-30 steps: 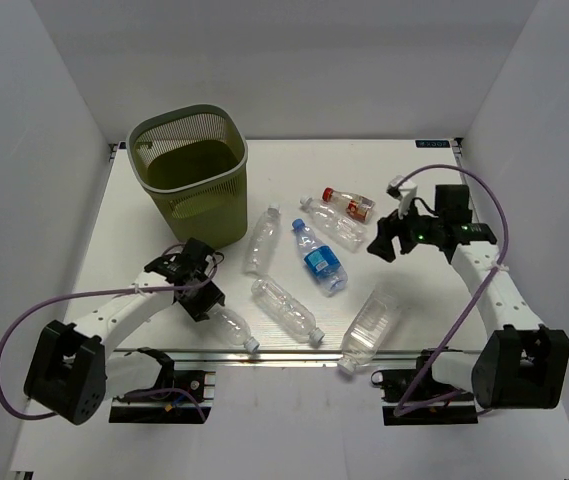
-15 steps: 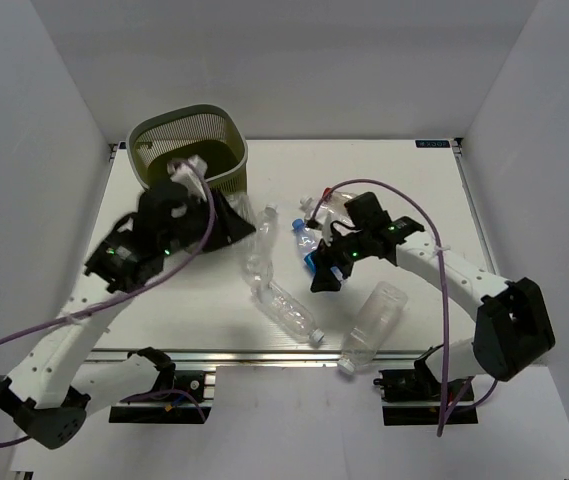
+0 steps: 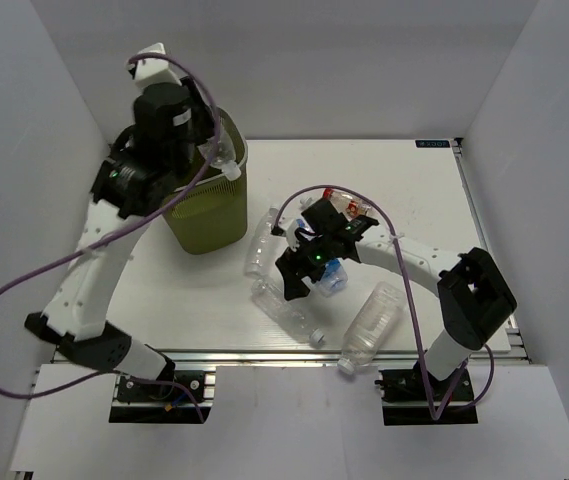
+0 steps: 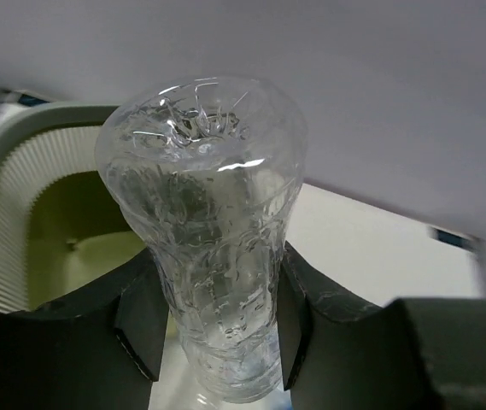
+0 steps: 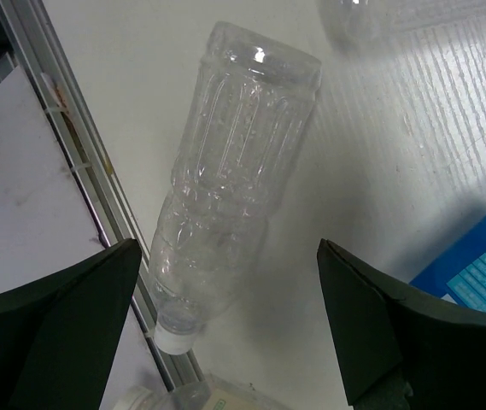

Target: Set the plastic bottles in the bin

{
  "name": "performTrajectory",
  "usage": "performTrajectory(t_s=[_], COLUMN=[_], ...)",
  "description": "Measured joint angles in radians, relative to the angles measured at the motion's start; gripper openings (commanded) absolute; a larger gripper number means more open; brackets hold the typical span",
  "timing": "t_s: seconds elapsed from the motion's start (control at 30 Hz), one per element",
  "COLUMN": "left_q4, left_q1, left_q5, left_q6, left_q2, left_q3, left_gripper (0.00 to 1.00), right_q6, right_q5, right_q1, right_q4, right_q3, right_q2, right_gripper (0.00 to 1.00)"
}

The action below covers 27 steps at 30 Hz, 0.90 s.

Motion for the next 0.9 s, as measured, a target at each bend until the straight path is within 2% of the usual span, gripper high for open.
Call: performTrajectory(t_s=[0.07,0.23,0.47,0.57,0.6,0.7,0.77,0.87,0.9], left_q4=[0.002,0.049,0.056,0.053,0.05,0.025,0.005,-0.015,-0.016], left_q1=[0.01,0.039,0.083,0.086,0.087,0.094,0.097,0.097,0.097], left_q5=[-0.122,-0.304,-0.402,-0.417,-0.419,-0.417,-0.409,-0.382,-0.367], left_q6=[0.015,0.074,0.104,0.105,0.105,0.106,0.103,0.103,0.114], left_q2=[0.064,0.156,0.153,0.139,0.133,0.113,0.103,0.087,0.077], left_q3=[-0.003,-0.002,-0.01,-0.018,-0.03,-0.08,-0.114,-0.164,-0.18], left_gripper=[0.24,0.29,0.33,0.5,0.65,0.87,0.91,0.94,0.96], right_q6=[0.016,0.043,0.065,0.074,0.079,0.08,0.08,0.086,0.087], right_q5=[0.026,0.093,0.143,0.159,0.164,0.208,0.239,0.283,0.3], right_q1=[0.014,0.035,0.081,0.109,0.117,0.142,0.155,0.172,0.175], right_q4=[0.006,0.028,0.066,0.087,0.09,0.09,0.092,0.107,0.109], right_q3=[0.0,-0.001,-0.003,-0.014,-0.02,-0.027,-0.027,-0.014,-0.011], right_q2=[0.0,0.0,0.044,0.091,0.106,0.145,0.167,0.179,0.182], right_gripper=[0.9,0.9,0.9,0.9,0.9,0.9,0.9,0.78,0.59])
